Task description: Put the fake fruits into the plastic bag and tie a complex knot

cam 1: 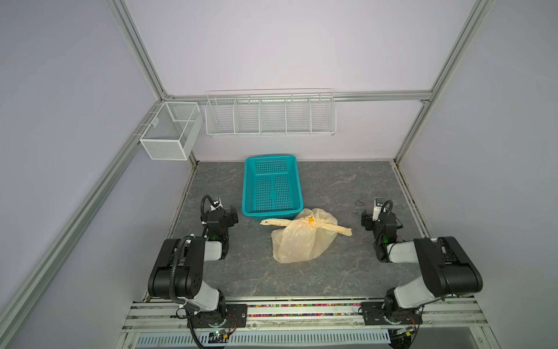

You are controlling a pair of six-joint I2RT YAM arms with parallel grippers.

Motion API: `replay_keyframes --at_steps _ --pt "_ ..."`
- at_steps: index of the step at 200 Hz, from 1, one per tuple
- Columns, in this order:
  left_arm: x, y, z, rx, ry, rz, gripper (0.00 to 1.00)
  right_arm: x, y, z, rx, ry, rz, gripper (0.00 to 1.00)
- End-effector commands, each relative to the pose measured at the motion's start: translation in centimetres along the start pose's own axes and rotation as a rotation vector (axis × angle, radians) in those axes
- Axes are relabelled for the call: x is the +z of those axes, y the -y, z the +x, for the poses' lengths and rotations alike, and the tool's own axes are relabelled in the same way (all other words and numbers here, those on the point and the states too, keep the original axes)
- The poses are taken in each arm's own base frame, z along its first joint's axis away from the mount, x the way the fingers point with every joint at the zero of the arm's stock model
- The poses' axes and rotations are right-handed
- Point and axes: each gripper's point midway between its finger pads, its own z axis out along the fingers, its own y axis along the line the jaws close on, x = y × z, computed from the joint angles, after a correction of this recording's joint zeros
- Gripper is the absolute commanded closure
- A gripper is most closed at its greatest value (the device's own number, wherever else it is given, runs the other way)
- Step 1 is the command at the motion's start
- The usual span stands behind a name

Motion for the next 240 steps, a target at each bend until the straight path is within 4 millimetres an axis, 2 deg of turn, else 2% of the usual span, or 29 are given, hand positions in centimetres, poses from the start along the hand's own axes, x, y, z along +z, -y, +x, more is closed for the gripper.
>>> replay_keyframes --at_steps 1,15,240 --pt "0.22 0.69 -2.26 -0.029 0.076 0.041 0.01 0.51 -0.23 -3.2 0.061 0.091 -0.048 0.11" --pt "0.23 0.68 -2.32 -0.03 0.078 0.04 0.01 0.51 -0.11 -2.77 0.062 0.073 -0.052 0.11" --pt "0.18 0.62 -2.29 -0.027 0.083 0.037 0.01 0.6 -0.11 -2.94 0.064 0.075 -0.055 0.11"
